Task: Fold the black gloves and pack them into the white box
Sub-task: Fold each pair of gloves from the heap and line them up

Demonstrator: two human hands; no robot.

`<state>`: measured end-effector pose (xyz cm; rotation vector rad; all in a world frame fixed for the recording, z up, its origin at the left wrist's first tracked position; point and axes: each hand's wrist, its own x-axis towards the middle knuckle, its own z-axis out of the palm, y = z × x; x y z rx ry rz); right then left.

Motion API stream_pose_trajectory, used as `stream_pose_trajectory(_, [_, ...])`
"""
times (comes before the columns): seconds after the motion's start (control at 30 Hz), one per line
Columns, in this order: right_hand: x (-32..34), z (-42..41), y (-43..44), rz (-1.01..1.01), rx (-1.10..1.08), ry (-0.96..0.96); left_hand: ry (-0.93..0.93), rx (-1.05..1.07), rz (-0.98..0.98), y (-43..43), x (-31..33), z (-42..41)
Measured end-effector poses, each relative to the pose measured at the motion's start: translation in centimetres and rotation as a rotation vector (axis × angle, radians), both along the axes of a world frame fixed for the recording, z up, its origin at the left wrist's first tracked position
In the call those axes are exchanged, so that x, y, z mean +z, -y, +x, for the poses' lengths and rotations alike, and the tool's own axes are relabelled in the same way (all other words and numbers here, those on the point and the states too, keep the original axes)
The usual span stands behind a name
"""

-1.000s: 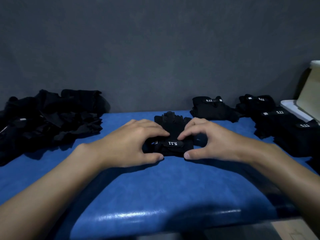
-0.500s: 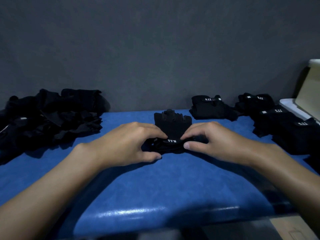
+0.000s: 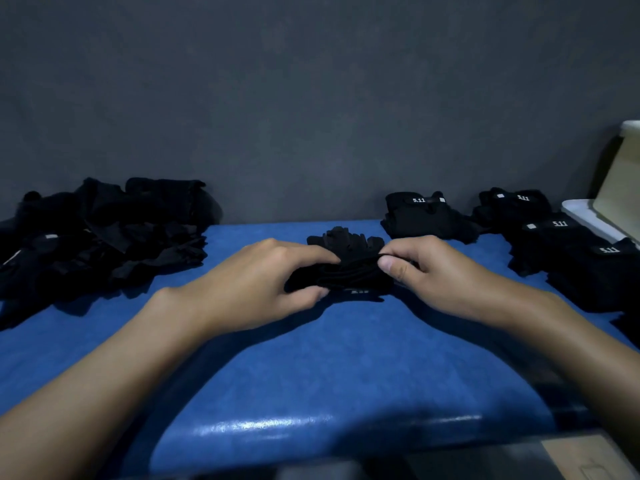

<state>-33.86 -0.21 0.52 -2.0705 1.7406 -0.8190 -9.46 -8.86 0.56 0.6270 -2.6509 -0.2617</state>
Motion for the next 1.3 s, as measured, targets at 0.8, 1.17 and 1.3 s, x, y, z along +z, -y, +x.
stream_pose_trajectory(0.8, [-0.5,0.7,0.8,0.002,0.010,0.378,-0.414,0.201,0.454,0.3,-0.9,-1.6])
stream_pose_trajectory(1.17, [-1.4,1.1,1.7,-0.037,-0.116,0.338,-0.401,0.257,0.490,0.0,-1.2,-2.0])
stream_pose_trajectory(1.3, [-1.7,1.2,2.0,-0.057,-0.150,0.331,-0.376,0.285,0.450,0.1,-1.6,-2.0])
